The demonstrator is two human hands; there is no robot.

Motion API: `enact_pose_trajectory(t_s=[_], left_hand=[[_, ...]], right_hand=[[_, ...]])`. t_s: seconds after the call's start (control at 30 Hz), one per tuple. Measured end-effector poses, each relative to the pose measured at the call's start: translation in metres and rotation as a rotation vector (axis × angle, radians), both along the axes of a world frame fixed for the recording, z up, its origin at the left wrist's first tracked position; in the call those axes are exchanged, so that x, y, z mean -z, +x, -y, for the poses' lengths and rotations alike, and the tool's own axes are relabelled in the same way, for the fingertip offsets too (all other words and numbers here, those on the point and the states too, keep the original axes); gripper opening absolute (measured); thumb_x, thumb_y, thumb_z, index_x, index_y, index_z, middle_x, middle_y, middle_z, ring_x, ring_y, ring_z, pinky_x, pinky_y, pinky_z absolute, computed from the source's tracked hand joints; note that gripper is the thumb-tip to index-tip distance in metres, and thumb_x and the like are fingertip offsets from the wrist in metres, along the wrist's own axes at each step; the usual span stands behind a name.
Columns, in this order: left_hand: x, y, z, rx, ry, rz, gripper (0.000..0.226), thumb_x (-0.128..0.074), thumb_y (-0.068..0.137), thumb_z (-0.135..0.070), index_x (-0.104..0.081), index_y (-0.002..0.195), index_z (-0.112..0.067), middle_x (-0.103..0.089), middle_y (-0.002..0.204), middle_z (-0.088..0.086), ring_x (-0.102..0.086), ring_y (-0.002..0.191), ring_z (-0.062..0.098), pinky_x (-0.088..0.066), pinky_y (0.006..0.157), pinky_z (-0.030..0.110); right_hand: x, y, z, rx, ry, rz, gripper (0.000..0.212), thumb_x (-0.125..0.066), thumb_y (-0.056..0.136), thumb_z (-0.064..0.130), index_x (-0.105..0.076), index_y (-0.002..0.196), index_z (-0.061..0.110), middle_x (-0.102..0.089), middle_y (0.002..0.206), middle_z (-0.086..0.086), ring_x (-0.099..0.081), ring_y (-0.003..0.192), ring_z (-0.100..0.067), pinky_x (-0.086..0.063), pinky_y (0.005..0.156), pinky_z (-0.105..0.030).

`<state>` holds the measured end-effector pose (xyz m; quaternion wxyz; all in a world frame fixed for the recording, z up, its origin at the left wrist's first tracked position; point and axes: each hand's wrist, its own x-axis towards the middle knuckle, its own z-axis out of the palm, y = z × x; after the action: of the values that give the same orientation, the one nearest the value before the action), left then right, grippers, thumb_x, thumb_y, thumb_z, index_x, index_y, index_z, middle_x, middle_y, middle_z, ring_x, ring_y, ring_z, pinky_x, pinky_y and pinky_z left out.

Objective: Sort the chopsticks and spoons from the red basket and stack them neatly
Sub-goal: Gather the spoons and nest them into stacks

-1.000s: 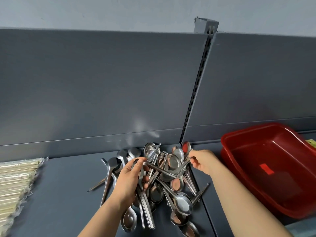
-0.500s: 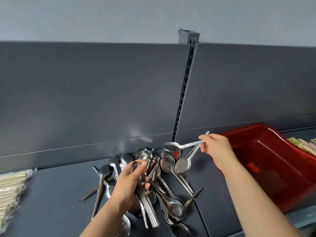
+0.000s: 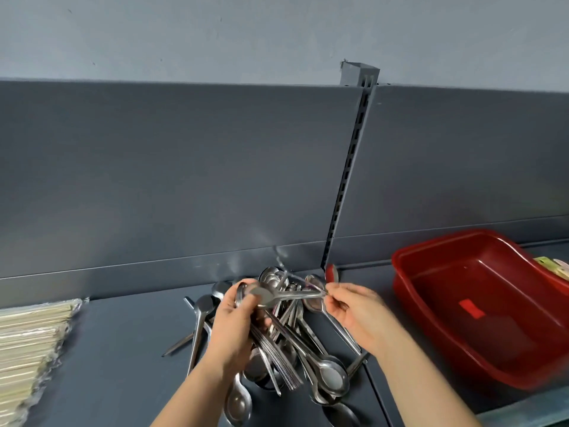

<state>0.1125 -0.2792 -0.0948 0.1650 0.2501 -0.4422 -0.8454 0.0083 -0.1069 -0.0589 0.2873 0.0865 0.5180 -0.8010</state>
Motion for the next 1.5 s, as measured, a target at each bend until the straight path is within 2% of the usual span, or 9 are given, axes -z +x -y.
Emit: enact_pose_trajectory(t_s=[0.13, 0.43, 0.6, 0.77, 0.93, 1.07, 1.2, 1.33, 1.5], left_hand=[[-0.006, 0.005, 0.015, -0.042, 0.061, -0.02, 0.02, -0.056, 0.084, -0.003, -0.07, 0.083, -0.018, -0.049, 0.059, 0.005, -0.041, 0.043, 0.012, -0.045, 0.045, 0.025], [-0.006, 0.021, 0.027, -0.027, 0.059, -0.04, 0.032, -0.067, 0.078, -0.042, -0.058, 0.082, -0.012, -0.044, 0.053, 0.0, -0.043, 0.044, 0.014, -0.044, 0.041, 0.022], [-0.014, 0.028, 0.025, 0.07, -0.01, -0.075, 0.03, -0.073, 0.073, -0.022, -0.059, 0.098, -0.013, -0.067, 0.086, 0.015, -0.047, 0.045, 0.012, -0.039, 0.039, 0.02], [-0.009, 0.025, 0.02, 0.052, -0.063, 0.006, 0.013, -0.063, 0.09, -0.025, -0.061, 0.098, -0.014, -0.067, 0.081, 0.011, -0.048, 0.045, 0.014, -0.038, 0.037, 0.021], [0.002, 0.024, 0.023, 0.075, -0.059, 0.091, 0.022, -0.058, 0.093, -0.04, -0.065, 0.094, -0.019, -0.066, 0.077, 0.008, -0.057, 0.056, 0.014, -0.045, 0.046, 0.025], [0.004, 0.02, 0.018, 0.073, 0.007, 0.046, 0.037, -0.058, 0.089, -0.047, -0.061, 0.099, -0.011, -0.061, 0.071, 0.009, -0.057, 0.059, 0.019, -0.053, 0.053, 0.028], [0.003, 0.011, 0.012, 0.048, 0.002, 0.081, 0.044, -0.063, 0.08, -0.052, -0.06, 0.099, -0.012, -0.061, 0.069, 0.005, -0.052, 0.052, 0.016, -0.047, 0.047, 0.025], [0.005, 0.0, 0.002, 0.005, 0.055, 0.064, 0.042, -0.064, 0.077, -0.05, -0.059, 0.095, -0.012, -0.059, 0.072, 0.007, -0.05, 0.047, 0.016, -0.044, 0.045, 0.024], [0.009, -0.012, -0.007, -0.057, 0.006, 0.094, 0.044, -0.064, 0.076, -0.052, -0.06, 0.093, -0.012, -0.057, 0.072, 0.008, -0.049, 0.049, 0.017, -0.042, 0.047, 0.027]], right_hand=[[0.01, 0.01, -0.002, -0.26, 0.224, -0.222, 0.009, -0.061, 0.09, -0.003, -0.067, 0.083, -0.002, -0.059, 0.058, -0.01, -0.053, 0.05, -0.014, -0.05, 0.053, -0.021], [0.021, 0.031, -0.001, -0.408, 0.185, -0.231, 0.019, -0.062, 0.088, -0.003, -0.078, 0.089, 0.008, -0.063, 0.063, -0.01, -0.057, 0.055, -0.015, -0.049, 0.051, -0.022], [0.026, 0.042, 0.001, -0.488, 0.318, -0.287, 0.018, -0.065, 0.088, 0.003, -0.078, 0.088, 0.015, -0.059, 0.057, -0.01, -0.049, 0.044, -0.016, -0.041, 0.044, -0.022], [0.028, 0.047, -0.005, -0.539, 0.37, -0.31, 0.009, -0.074, 0.081, 0.02, -0.078, 0.084, 0.013, -0.071, 0.073, -0.006, -0.067, 0.062, -0.019, -0.052, 0.052, -0.025], [0.046, 0.019, -0.032, -0.154, 0.987, -0.704, 0.007, -0.072, 0.084, 0.017, -0.074, 0.078, 0.013, -0.073, 0.078, -0.003, -0.067, 0.073, -0.017, -0.053, 0.071, -0.035], [0.05, 0.008, -0.031, -0.319, 1.328, -0.761, 0.024, -0.076, 0.076, 0.035, -0.069, 0.087, 0.014, -0.073, 0.085, 0.0, -0.066, 0.086, -0.024, -0.052, 0.073, -0.033], [0.052, -0.004, -0.021, -0.427, 1.484, -0.865, 0.033, -0.064, 0.079, 0.031, -0.048, 0.064, 0.005, -0.055, 0.059, -0.006, -0.051, 0.065, -0.033, -0.046, 0.059, -0.035], [0.057, -0.014, -0.022, -0.52, 1.403, -0.829, 0.043, -0.059, 0.083, 0.03, -0.034, 0.055, 0.009, -0.036, 0.051, -0.005, -0.034, 0.058, -0.028, -0.029, 0.052, -0.034], [0.056, -0.035, -0.033, -0.385, 1.074, -0.651, 0.039, -0.059, 0.089, 0.021, -0.043, 0.054, 0.015, -0.029, 0.042, 0.003, -0.024, 0.043, -0.01, -0.02, 0.044, -0.028]])
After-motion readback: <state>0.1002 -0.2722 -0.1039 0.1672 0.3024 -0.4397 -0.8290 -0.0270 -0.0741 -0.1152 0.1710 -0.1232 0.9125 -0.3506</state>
